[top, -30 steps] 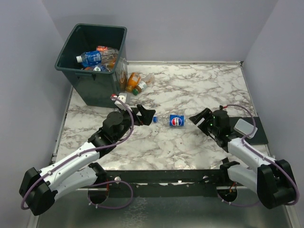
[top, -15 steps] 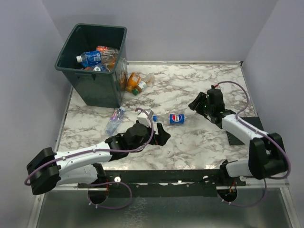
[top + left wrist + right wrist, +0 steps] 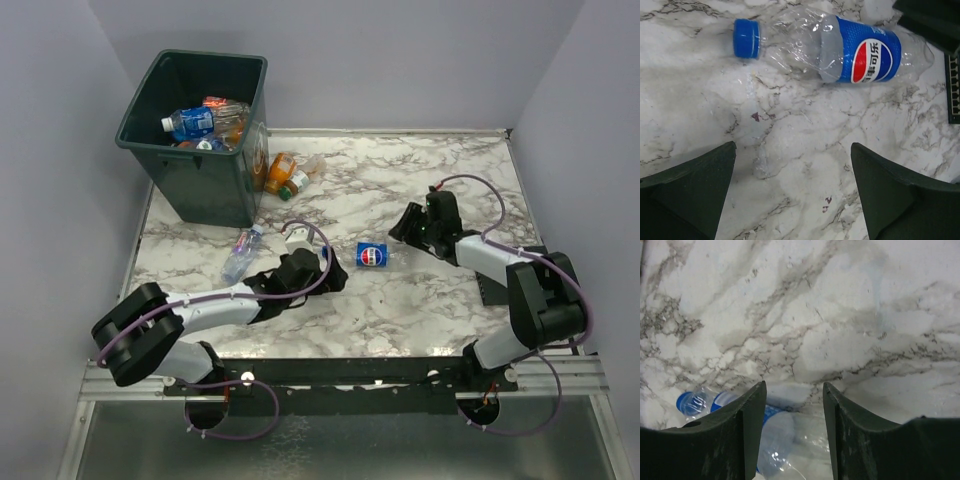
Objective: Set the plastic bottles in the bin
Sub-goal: Move the plastic bottle to the center of the board, then pick up the plastic bottle at the center of the board.
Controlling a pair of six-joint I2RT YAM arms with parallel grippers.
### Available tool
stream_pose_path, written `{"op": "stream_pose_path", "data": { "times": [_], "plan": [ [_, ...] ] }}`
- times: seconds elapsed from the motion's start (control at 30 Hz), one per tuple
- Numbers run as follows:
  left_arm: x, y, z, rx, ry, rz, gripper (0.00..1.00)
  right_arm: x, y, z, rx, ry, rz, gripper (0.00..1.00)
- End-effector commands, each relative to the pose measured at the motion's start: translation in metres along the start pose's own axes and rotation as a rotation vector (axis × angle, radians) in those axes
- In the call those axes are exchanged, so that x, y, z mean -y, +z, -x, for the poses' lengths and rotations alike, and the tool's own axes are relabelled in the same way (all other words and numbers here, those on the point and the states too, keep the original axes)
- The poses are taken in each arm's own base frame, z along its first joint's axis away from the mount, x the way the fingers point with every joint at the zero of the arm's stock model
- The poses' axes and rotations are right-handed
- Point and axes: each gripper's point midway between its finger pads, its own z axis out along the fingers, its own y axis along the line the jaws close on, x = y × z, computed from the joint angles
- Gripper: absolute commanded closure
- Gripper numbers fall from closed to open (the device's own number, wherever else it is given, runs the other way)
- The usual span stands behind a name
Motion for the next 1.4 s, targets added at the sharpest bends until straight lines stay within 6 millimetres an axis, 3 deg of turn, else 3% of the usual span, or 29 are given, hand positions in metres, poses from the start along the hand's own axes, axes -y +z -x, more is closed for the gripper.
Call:
{"op": "stream_pose_path", "data": {
  "times": [0.0, 0.17, 0.57, 0.73, 0.87, 1.03, 1.17, 1.27, 1.37],
  "plan": [
    [0.005, 0.014, 0.02, 0.056, -0.111, -0.016, 0.03, -0.001, -0.014, -0.032, -0.06, 0.011, 0.064, 0.48],
    [0.01, 0.036, 0.025, 0.041, -0.114, -0.024, 0.03, 0.006, -0.03, -0.061, -0.097, 0.053, 0.089, 0.48],
    [0.033, 0.071, 0.037, 0.033, -0.144, -0.086, 0.04, 0.007, -0.072, -0.099, -0.134, 0.093, 0.168, 0.48],
    [0.058, 0.081, 0.039, -0.004, -0.128, -0.174, 0.05, 0.005, -0.083, -0.106, -0.132, 0.094, 0.2, 0.47],
    [0.064, 0.081, 0.049, 0.014, -0.116, -0.194, 0.05, 0.006, -0.092, -0.099, -0.118, 0.083, 0.173, 0.39],
    [0.051, 0.046, 0.088, 0.16, -0.086, -0.117, 0.01, -0.005, -0.117, -0.065, -0.009, 0.019, 0.169, 0.19],
    [0.029, 0.0, 0.126, 0.291, -0.022, 0.022, 0.01, -0.017, -0.125, -0.058, -0.037, -0.063, 0.179, 0.02],
    [0.018, -0.045, 0.16, 0.422, -0.02, 0.09, 0.01, -0.023, -0.124, -0.055, -0.051, -0.148, 0.16, 0.0],
    [0.013, -0.079, 0.177, 0.475, -0.009, 0.118, 0.01, -0.023, -0.119, -0.056, -0.092, -0.251, 0.11, 0.0]
  ]
}}
